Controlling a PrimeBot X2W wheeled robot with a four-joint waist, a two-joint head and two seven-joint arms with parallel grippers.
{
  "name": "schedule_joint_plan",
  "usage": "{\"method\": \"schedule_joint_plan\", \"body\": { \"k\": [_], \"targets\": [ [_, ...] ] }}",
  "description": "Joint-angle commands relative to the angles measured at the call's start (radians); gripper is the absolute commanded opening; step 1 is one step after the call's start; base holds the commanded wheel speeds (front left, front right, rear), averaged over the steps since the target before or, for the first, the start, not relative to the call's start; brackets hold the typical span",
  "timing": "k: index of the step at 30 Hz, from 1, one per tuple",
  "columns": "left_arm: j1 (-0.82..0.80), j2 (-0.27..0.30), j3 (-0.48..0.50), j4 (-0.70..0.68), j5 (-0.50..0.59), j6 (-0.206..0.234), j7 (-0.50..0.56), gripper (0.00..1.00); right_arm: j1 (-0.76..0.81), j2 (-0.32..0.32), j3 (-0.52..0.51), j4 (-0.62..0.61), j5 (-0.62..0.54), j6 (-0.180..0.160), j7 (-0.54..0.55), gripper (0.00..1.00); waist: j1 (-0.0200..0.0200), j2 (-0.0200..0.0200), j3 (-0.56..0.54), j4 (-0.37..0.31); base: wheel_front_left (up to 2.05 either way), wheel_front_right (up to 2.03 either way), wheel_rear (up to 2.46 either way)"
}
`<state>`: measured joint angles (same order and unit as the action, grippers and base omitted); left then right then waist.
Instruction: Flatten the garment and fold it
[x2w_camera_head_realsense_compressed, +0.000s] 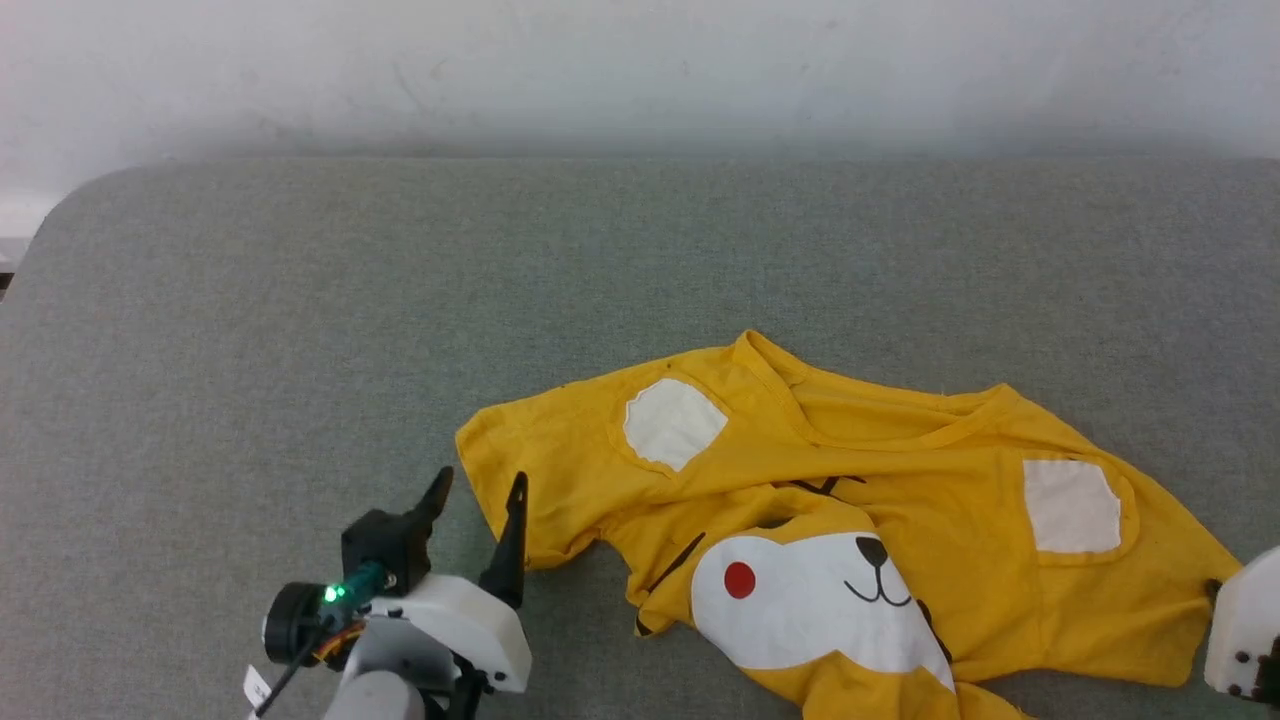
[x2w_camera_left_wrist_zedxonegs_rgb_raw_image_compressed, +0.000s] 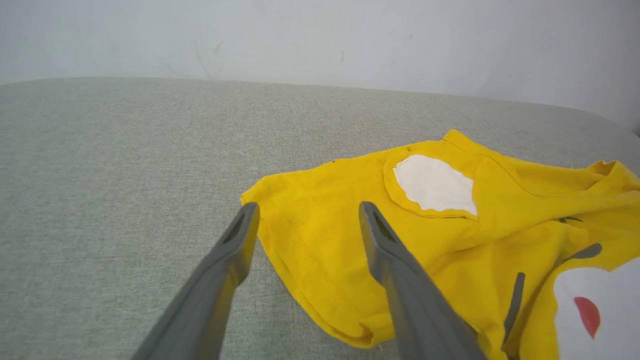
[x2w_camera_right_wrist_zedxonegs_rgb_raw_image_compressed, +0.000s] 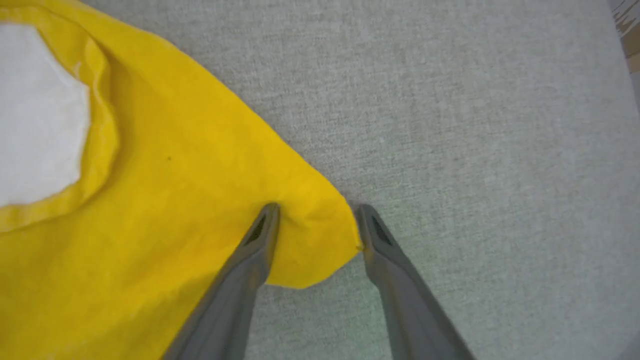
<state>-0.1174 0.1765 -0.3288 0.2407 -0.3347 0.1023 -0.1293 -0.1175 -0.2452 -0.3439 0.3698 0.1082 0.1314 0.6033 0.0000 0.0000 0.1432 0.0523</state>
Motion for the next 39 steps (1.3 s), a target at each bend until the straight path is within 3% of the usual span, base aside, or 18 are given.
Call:
{"method": "schedule_joint_plan", "body": {
  "k": [1, 7, 11, 17, 24, 29, 30, 31, 39],
  "targets": [
    [-0.025, 0.017, 0.002, -0.007, 0.009, 0.001, 0.009, 1.00, 0.005, 0.011, 0.020, 0.031, 0.005, -0.001, -0.006, 0.00, 0.0000, 0.0000, 0.001, -0.004, 0.00, 0.00, 0.00],
    [-0.114, 0.108, -0.003, -0.019, 0.022, -0.054, 0.108, 1.00, -0.012, -0.006, 0.073, -0.012, 0.034, -0.001, -0.073, 0.00, 0.0000, 0.0000, 0.007, -0.042, 0.00, 0.00, 0.00],
    [-0.186, 0.169, -0.020, 0.017, -0.006, -0.122, 0.286, 1.00, -0.021, -0.014, 0.108, -0.073, 0.054, -0.001, -0.081, 0.00, 0.0000, 0.0000, 0.021, -0.073, 0.00, 0.00, 0.00],
    [-0.273, 0.233, -0.057, 0.077, -0.017, -0.171, 0.531, 1.00, -0.024, -0.003, 0.137, -0.161, 0.066, -0.001, -0.067, 0.00, 0.0000, 0.0000, 0.048, -0.105, 0.00, 0.00, 0.00],
    [-0.333, 0.278, -0.076, 0.128, -0.005, -0.189, 0.595, 1.00, -0.014, 0.011, 0.158, -0.226, 0.070, -0.001, -0.045, 0.00, 0.0000, 0.0000, 0.083, -0.124, 0.00, 0.00, 0.00],
    [-0.340, 0.271, -0.112, 0.179, -0.024, -0.209, 0.622, 1.00, -0.011, 0.003, 0.166, -0.239, 0.073, -0.001, -0.039, 0.00, 0.0000, 0.0000, 0.100, -0.129, 0.00, 0.00, 0.00],
    [-0.338, 0.270, -0.124, 0.192, -0.032, -0.214, 0.636, 0.60, -0.011, 0.002, 0.167, -0.240, 0.072, -0.001, -0.038, 0.00, 0.0000, 0.0000, 0.102, -0.130, 0.00, 0.00, 0.00],
    [-0.336, 0.267, -0.135, 0.199, -0.044, -0.219, 0.643, 0.00, -0.011, 0.001, 0.168, -0.241, 0.073, -0.001, -0.038, 0.00, 0.0000, 0.0000, 0.103, -0.131, 0.00, 0.00, 0.00],
    [-0.332, 0.251, -0.155, 0.193, -0.112, -0.229, 0.562, 0.00, -0.014, -0.033, 0.171, -0.244, 0.070, -0.001, -0.032, 0.00, 0.0000, 0.0000, 0.067, -0.115, 0.00, 0.00, 0.00]
  ]
}}
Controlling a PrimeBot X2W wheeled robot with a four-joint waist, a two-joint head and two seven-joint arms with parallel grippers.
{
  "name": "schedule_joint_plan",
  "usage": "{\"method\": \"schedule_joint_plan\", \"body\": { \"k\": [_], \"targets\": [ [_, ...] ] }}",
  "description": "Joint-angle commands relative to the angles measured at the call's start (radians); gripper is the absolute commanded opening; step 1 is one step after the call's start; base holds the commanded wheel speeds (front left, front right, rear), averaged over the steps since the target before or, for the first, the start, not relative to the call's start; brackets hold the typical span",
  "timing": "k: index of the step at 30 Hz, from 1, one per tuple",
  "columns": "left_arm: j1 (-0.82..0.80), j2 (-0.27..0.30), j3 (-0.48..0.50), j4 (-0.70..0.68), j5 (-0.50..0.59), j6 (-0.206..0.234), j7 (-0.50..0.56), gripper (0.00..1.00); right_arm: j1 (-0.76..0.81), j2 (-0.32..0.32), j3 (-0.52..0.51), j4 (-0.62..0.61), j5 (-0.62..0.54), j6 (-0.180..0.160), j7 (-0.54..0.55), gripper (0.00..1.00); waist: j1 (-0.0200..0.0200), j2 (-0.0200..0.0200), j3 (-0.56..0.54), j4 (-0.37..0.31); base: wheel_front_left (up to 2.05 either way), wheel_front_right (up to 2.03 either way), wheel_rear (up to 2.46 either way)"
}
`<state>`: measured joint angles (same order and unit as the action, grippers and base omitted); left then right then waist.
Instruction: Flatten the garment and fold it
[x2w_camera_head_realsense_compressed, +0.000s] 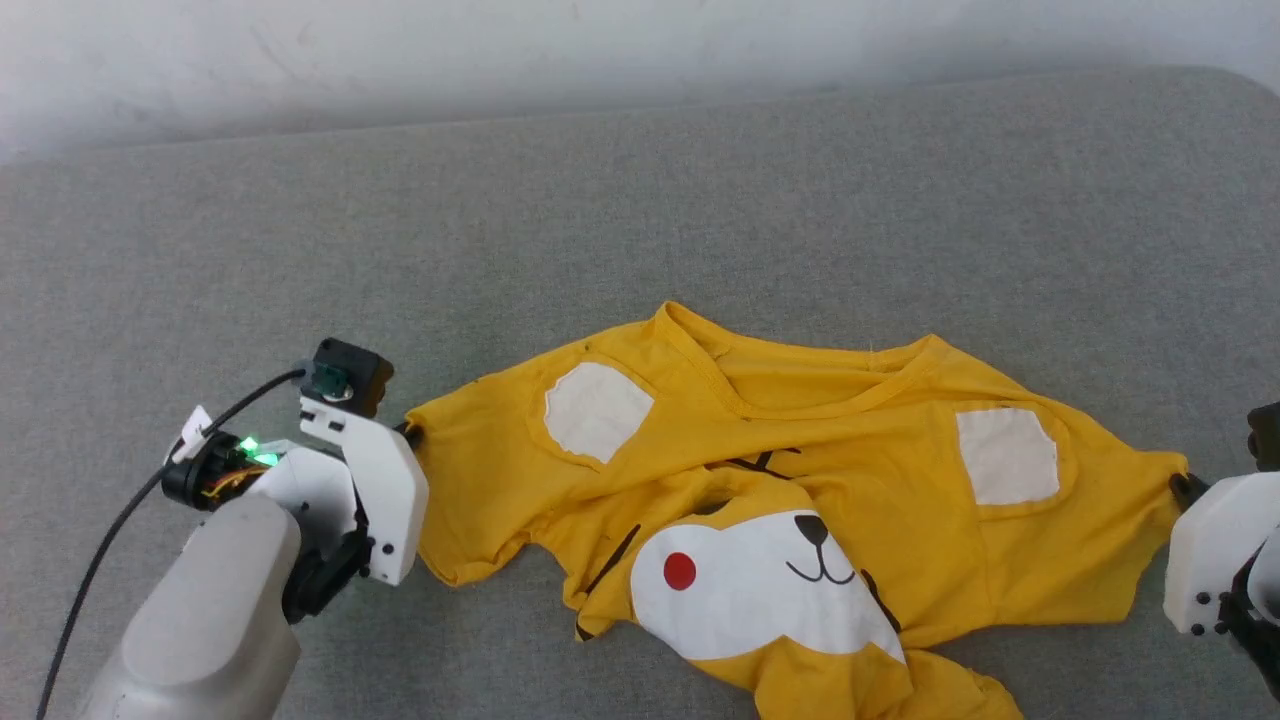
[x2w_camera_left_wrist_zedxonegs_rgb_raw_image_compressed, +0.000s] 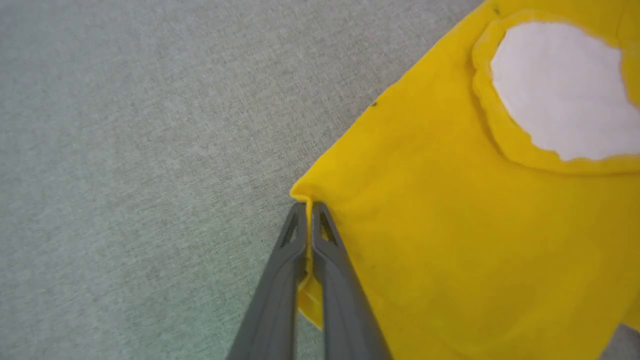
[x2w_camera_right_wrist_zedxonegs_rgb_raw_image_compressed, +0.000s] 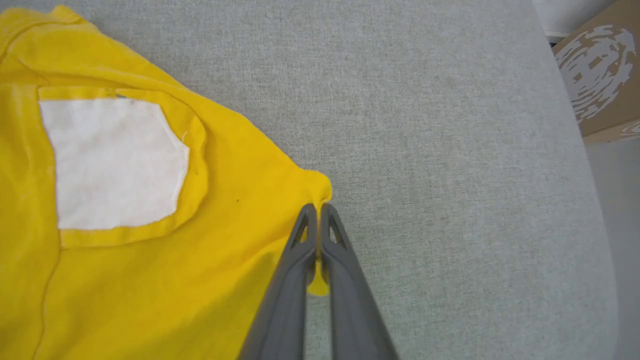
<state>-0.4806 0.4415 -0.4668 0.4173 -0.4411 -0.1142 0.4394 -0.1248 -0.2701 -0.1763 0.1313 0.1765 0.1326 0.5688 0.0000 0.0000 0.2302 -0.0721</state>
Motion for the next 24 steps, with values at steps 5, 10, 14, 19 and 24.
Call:
{"method": "schedule_joint_plan", "body": {
  "k": [5, 10, 14, 19, 24],
  "targets": [
    [0.024, -0.007, 0.008, -0.018, 0.008, 0.011, -0.116, 0.00, -0.015, -0.077, 0.041, -0.023, 0.011, -0.002, -0.004, 0.00, 0.0000, 0.0000, -0.082, 0.025, 0.00, 0.00, 0.00],
    [0.021, 0.007, 0.065, -0.086, 0.013, 0.068, -0.218, 0.00, -0.056, -0.156, 0.062, -0.064, 0.023, -0.002, -0.041, 0.00, 0.0000, 0.0000, -0.148, 0.035, 0.00, 0.00, 0.00],
    [0.033, 0.028, 0.132, -0.167, 0.010, 0.136, -0.286, 0.00, -0.106, -0.211, 0.069, -0.137, 0.026, -0.002, -0.074, 0.00, 0.0000, 0.0000, -0.197, 0.040, 0.00, 0.00, 0.00],
    [0.049, 0.060, 0.216, -0.300, 0.025, 0.225, -0.365, 0.00, -0.194, -0.278, 0.089, -0.236, 0.041, -0.002, -0.104, 0.00, 0.0000, 0.0000, -0.249, 0.041, 0.00, 0.00, 0.00],
    [0.058, 0.094, 0.293, -0.437, 0.031, 0.286, -0.408, 0.00, -0.317, -0.316, 0.114, -0.314, 0.054, -0.002, -0.098, 0.00, 0.0000, 0.0000, -0.284, 0.036, 0.00, 0.00, 0.00]
  ]
}}
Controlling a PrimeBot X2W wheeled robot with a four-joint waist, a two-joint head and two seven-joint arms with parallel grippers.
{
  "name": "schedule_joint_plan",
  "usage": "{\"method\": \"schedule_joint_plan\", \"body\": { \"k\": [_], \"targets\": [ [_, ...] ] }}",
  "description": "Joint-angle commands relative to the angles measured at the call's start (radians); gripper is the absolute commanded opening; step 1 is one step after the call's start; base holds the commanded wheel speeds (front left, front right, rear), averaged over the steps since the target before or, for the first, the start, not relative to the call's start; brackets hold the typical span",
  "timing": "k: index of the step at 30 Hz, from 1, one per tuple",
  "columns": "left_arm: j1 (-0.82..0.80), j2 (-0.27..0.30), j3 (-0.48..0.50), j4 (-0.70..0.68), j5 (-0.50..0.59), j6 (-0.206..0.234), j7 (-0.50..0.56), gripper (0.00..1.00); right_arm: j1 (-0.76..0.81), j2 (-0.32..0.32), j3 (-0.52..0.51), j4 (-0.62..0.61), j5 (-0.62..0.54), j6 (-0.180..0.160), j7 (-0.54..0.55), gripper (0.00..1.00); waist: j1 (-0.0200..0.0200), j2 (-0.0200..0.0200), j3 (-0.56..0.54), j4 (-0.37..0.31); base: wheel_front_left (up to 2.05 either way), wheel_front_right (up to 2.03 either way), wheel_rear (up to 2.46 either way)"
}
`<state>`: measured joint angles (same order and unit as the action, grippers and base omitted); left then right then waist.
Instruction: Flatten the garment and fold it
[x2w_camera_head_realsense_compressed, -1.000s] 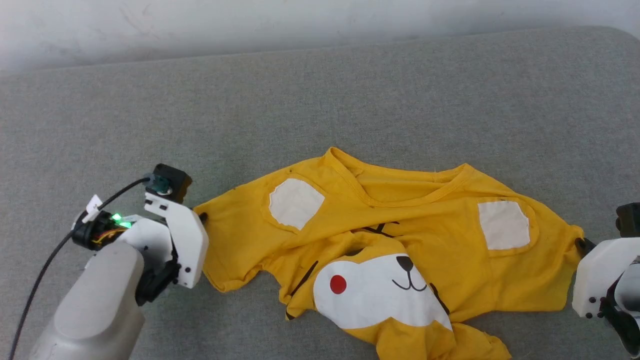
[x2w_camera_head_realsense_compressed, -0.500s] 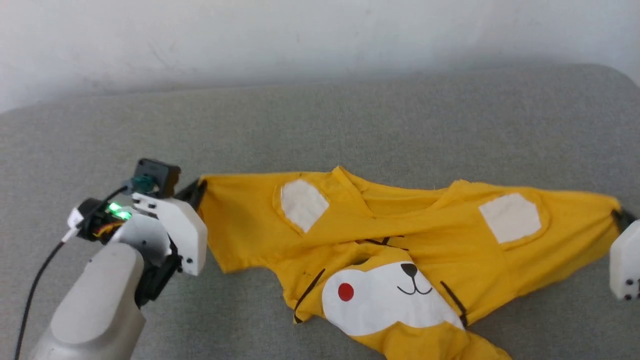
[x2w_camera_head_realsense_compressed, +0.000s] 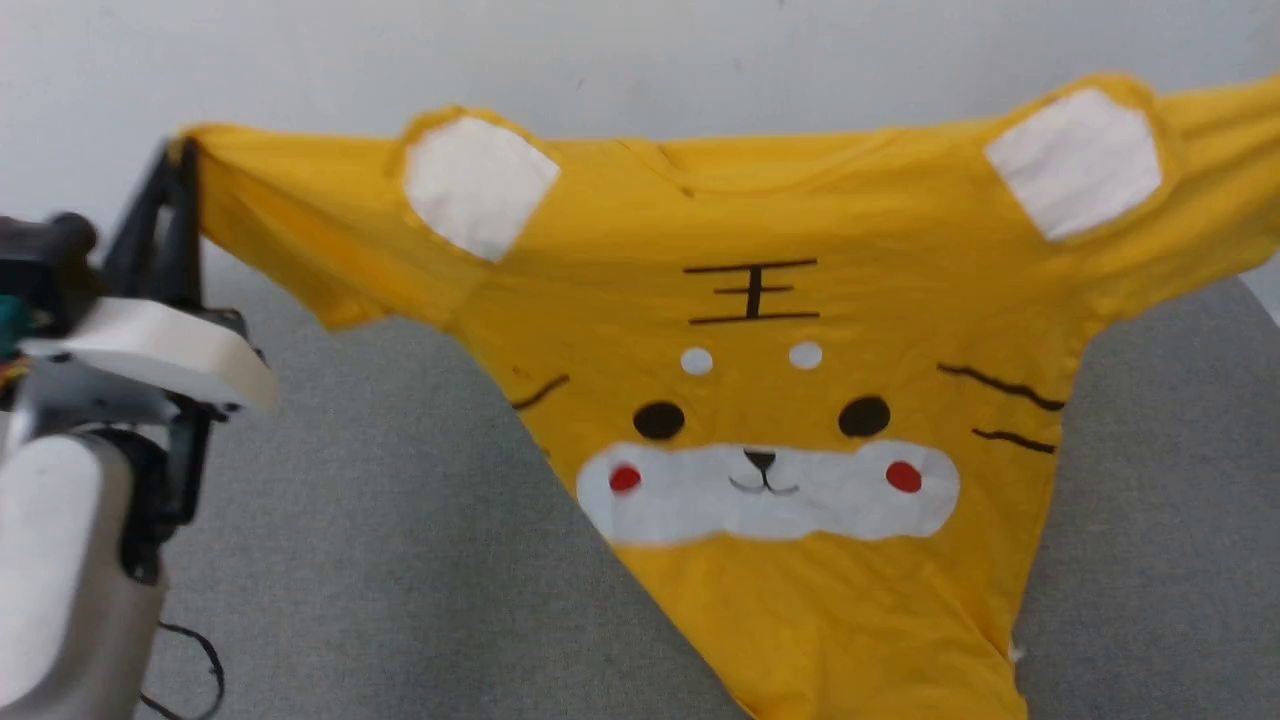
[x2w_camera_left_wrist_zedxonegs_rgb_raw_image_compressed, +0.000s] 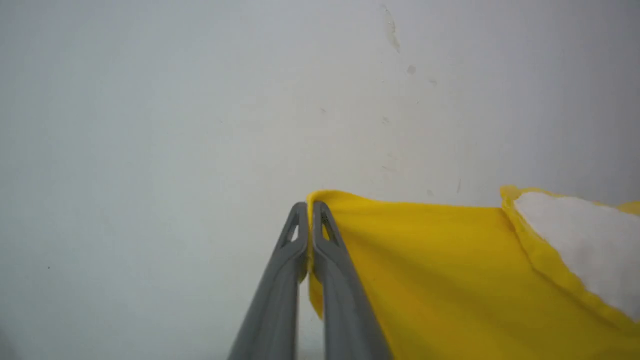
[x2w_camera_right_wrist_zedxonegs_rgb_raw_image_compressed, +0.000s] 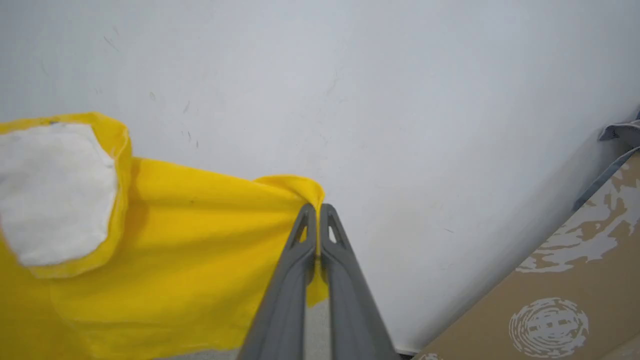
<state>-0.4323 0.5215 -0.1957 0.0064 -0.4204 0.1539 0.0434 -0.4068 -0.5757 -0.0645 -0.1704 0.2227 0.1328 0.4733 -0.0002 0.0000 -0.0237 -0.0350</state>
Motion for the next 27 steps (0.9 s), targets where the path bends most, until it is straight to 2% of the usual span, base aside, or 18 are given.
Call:
{"method": "schedule_joint_plan", "body": {
  "k": [1, 6, 14, 17, 20, 27],
  "targets": [
    [0.009, 0.022, 0.036, -0.051, 0.013, 0.028, -0.019, 0.00, -0.062, -0.015, 0.001, -0.017, 0.010, -0.002, -0.004, 0.00, 0.0002, 0.0000, -0.035, -0.002, 0.00, 0.00, 0.00],
    [-0.023, 0.055, 0.094, -0.159, 0.020, 0.054, -0.046, 0.00, -0.182, -0.050, 0.019, 0.001, 0.027, -0.002, -0.002, 0.00, 0.0002, 0.0000, -0.044, -0.004, 0.00, 0.00, 0.00],
    [-0.115, 0.108, 0.133, -0.237, 0.028, 0.051, -0.035, 0.00, -0.362, -0.118, 0.116, 0.076, 0.065, -0.002, -0.036, 0.00, 0.0002, 0.0000, -0.005, -0.021, 0.00, 0.00, 0.00],
    [-0.186, 0.132, 0.135, -0.238, 0.025, 0.033, -0.012, 0.00, -0.461, -0.133, 0.171, 0.126, 0.079, -0.002, -0.059, 0.00, 0.0002, 0.0000, 0.046, -0.032, 0.00, 0.00, 0.00],
    [-0.274, 0.147, 0.114, -0.196, 0.019, 0.003, 0.018, 0.00, -0.571, -0.110, 0.201, 0.208, 0.116, -0.002, -0.071, 0.00, 0.0002, 0.0000, 0.104, -0.040, 0.00, 0.00, 0.00],
    [-0.536, 0.143, 0.039, 0.009, 0.018, -0.079, 0.066, 0.00, -0.847, -0.066, 0.285, 0.418, 0.111, -0.002, -0.160, 0.00, 0.0002, 0.0000, 0.263, -0.053, 0.00, 0.00, 0.00]
  ]
}}
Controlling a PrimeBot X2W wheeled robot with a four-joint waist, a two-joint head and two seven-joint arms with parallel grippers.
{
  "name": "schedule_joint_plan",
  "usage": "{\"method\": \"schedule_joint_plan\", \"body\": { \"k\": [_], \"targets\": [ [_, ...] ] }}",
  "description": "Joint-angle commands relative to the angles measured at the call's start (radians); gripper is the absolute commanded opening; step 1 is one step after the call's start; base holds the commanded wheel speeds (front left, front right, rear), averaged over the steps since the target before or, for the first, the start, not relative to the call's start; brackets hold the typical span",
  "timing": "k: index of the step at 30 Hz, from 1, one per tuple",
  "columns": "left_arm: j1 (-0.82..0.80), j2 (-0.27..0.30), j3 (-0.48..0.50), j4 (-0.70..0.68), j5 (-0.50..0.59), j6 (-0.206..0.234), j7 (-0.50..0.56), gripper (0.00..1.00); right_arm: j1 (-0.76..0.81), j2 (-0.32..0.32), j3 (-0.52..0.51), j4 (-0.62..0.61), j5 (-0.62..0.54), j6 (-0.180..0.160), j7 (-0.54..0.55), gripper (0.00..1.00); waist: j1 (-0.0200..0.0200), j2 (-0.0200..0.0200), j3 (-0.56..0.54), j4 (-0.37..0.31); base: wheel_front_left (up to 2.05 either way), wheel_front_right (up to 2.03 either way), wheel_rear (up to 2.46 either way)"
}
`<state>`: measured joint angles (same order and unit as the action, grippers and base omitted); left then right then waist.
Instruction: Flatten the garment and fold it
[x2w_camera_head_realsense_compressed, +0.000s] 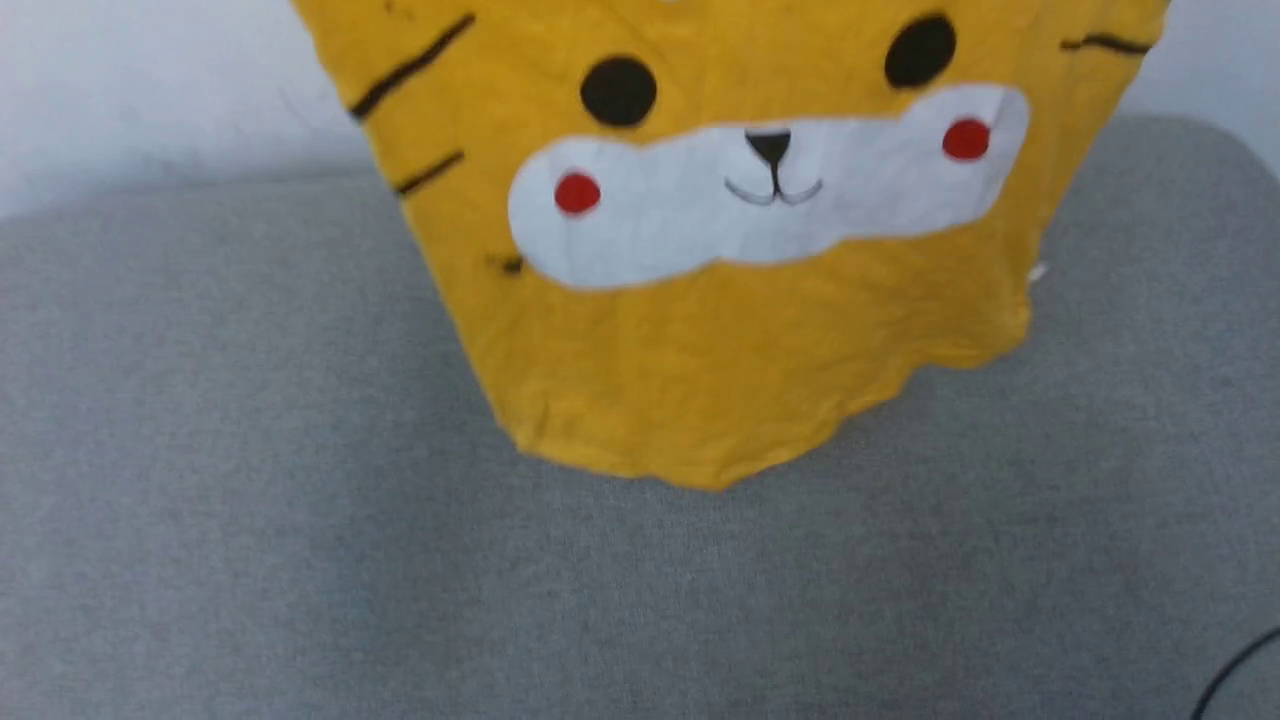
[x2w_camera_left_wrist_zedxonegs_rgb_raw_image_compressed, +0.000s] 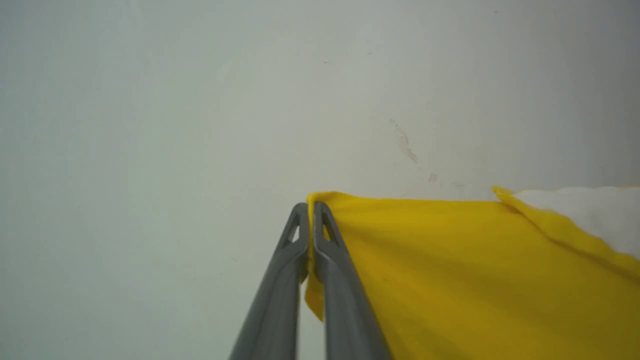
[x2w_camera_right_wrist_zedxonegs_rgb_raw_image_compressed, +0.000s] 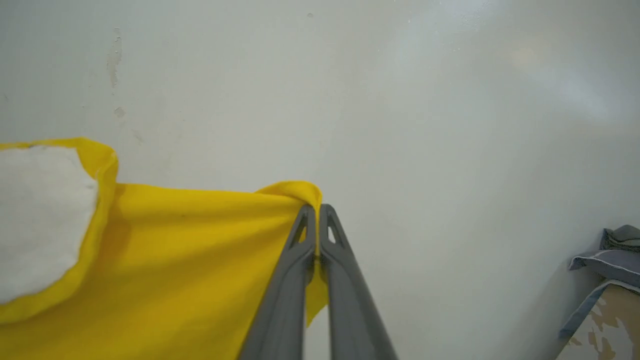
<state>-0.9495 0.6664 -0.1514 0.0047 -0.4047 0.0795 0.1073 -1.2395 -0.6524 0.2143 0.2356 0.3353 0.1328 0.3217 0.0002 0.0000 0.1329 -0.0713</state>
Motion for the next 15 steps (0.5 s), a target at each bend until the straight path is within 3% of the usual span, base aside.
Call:
{"method": "schedule_joint_plan", "body": {
  "k": [1, 6, 15],
  "targets": [
    [-0.058, -0.009, -0.020, 0.048, 0.004, -0.018, 0.004, 0.00, -0.051, 0.018, 0.019, 0.045, -0.004, -0.002, -0.024, 0.00, -0.0002, 0.0000, 0.130, -0.016, 0.00, 0.00, 0.00],
    [-0.256, -0.051, -0.065, 0.229, 0.026, -0.060, -0.032, 0.00, -0.228, 0.061, 0.061, 0.210, -0.030, -0.002, -0.094, 0.00, -0.0002, 0.0000, 0.235, -0.014, 0.00, 0.00, 0.00],
    [-0.531, -0.111, -0.076, 0.494, 0.047, -0.079, -0.161, 0.00, -0.473, 0.134, 0.077, 0.472, -0.078, -0.002, -0.206, 0.00, -0.0002, 0.0000, 0.350, 0.001, 0.00, 0.00, 0.00]
  ]
}}
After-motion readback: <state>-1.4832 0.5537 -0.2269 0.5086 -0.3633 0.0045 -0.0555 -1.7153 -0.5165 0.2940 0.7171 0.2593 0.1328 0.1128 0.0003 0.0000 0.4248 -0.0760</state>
